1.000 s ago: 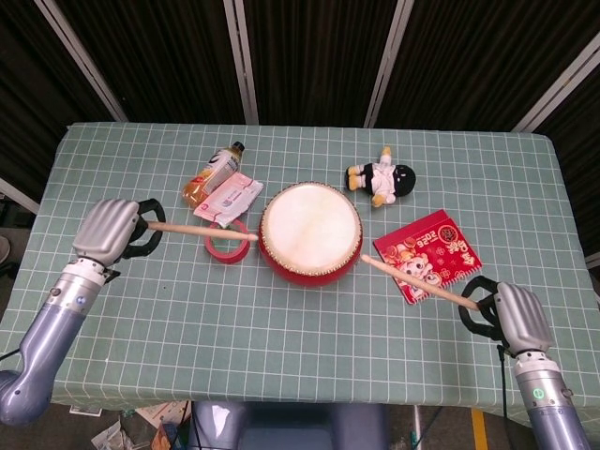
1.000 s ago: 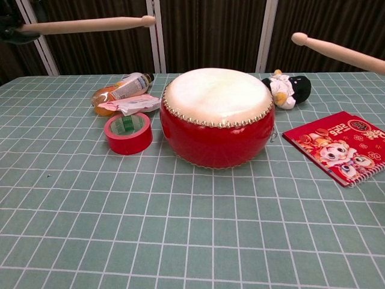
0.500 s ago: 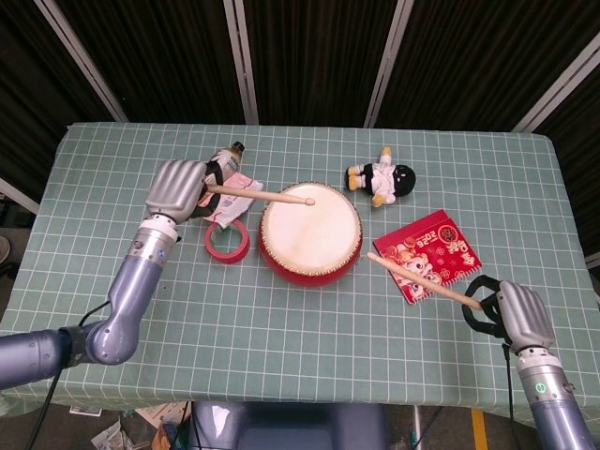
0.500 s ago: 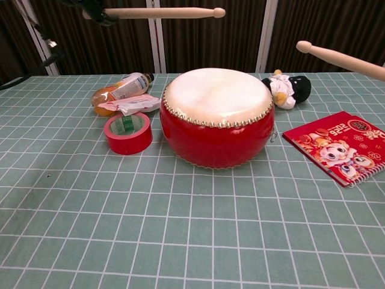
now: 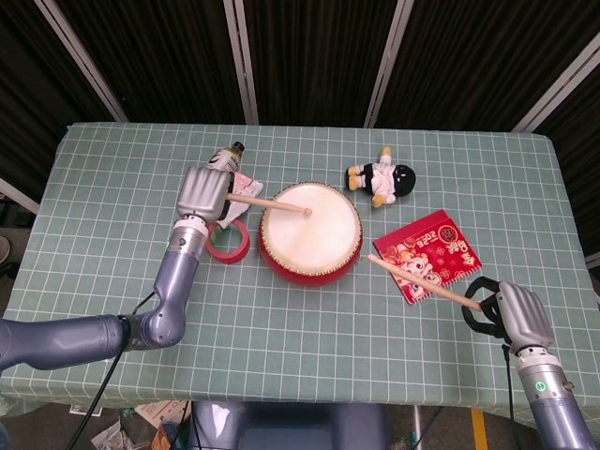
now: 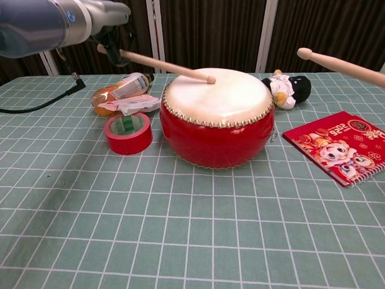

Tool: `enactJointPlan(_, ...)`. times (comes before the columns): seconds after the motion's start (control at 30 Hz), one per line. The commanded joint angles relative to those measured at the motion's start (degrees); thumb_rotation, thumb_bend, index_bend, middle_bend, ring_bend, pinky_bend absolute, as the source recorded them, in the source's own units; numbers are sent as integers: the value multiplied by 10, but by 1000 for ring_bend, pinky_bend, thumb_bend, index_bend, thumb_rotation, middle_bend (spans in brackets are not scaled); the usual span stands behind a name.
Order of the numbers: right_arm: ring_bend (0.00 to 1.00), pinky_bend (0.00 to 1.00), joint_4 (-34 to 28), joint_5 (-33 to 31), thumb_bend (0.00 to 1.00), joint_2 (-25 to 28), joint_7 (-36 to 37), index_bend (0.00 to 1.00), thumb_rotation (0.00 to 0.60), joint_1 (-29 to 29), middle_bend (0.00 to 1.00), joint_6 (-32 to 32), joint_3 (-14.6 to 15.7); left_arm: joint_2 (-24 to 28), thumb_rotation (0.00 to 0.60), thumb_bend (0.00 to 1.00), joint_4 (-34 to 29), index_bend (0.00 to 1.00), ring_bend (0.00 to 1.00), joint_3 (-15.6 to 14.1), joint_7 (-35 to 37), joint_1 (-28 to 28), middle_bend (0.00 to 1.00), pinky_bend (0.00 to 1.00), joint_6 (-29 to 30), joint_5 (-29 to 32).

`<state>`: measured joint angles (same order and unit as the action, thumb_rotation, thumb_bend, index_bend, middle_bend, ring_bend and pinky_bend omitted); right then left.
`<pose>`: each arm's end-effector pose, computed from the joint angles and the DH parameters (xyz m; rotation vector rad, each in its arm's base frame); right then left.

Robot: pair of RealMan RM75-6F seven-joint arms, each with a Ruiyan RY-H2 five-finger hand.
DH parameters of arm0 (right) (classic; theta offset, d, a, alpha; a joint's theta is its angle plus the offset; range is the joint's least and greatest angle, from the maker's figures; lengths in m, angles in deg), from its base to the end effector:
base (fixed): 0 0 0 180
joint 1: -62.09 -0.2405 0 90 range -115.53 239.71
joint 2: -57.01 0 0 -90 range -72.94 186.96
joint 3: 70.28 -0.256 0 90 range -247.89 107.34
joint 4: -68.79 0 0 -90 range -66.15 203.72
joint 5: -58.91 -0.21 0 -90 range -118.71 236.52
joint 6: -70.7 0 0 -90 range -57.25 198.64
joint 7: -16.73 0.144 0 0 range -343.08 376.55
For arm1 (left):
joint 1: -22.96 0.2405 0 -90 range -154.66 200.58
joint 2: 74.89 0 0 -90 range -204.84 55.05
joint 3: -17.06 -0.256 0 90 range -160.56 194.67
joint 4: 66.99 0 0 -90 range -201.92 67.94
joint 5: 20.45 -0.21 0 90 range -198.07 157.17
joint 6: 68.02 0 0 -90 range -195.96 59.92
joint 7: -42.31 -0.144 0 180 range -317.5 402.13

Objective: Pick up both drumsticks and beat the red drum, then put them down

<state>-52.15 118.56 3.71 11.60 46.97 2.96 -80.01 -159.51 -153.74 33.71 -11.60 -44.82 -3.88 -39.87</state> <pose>-0.2340 -0.2264 0.1556 1.2877 -1.3739 0.9033 -0.0481 0.4280 0.0365 -1.6666 -0.7304 -0.6357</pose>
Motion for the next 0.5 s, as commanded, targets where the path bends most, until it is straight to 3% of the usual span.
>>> enactJointPlan(0.03,1000,1000,2,-4,921,1,2,1000,600,-1,1000,1,0,-38,600,643,37,764,1000,-79,-254,-77,1000,1000,43,149)
enactJointPlan(0.1,1000,1000,5,-6,920,1,3,1000,600,-1,1000,1,2,-36,600,643,33,766,1000,-59,-254,-78,1000,1000,52,172)
enactJointPlan(0.13,1000,1000,7,-8,920,1,2,1000,600,0,1000,0,4,-18,600,643,24,767,1000,-28,-213,-72,1000,1000,54,160)
enactJointPlan(0.5,1000,1000,6,6,920,-9,-6,1000,600,1,1000,-20,7,115,600,641,-109,767,1000,49,-4,14,1000,1000,28,46)
